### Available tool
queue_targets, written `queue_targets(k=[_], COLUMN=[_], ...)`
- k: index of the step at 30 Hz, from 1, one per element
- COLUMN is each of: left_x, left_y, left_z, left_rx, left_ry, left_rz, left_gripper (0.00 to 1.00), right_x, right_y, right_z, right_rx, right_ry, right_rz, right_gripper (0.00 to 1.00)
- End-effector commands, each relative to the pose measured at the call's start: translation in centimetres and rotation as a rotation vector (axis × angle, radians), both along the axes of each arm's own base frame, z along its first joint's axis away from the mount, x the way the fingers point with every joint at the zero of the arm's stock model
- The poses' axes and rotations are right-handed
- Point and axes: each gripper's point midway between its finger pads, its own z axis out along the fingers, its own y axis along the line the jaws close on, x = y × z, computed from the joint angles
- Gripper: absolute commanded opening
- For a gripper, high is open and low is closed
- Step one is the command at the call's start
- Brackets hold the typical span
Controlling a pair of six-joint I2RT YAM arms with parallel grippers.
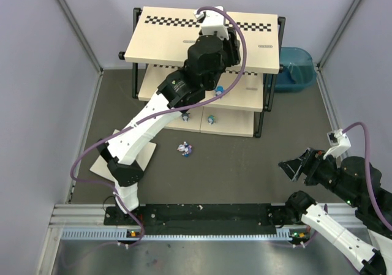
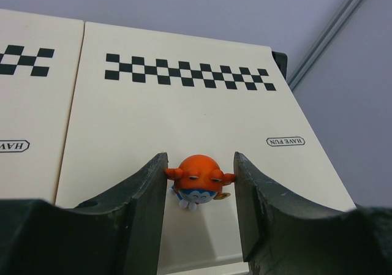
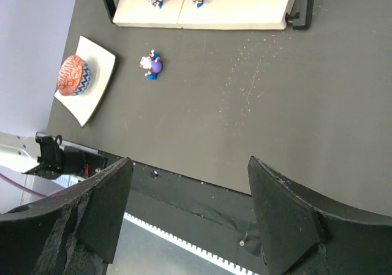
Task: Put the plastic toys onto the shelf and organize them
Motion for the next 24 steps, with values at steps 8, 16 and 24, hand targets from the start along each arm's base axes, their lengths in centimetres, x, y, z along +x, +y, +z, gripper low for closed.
queue_targets(k=[8,16,24], left_x=[-0.79,-0.72,-0.5], left_y=[1.17,1.53,1.47], left_z=[1.76,1.94,1.76], left_rx=[-0.057,-0.063,-0.062], left_ry=[-0.016,-0.018,-0.016], left_rz=[-0.005,-0.001,-0.005], left_gripper=[0.18,0.31,0.39], right_x=[0.15,0.14,0.1], right_y=[-0.48,-0.36,-0.4], right_z=[0.26,0.19,0.14], right_rx=[-0.012,-0.004,-0.002], right_ry=[-0.019,-0.014,-0.013], right_rz=[-0.019,-0.018,-0.021], right_gripper=[0.78,0.8,0.83])
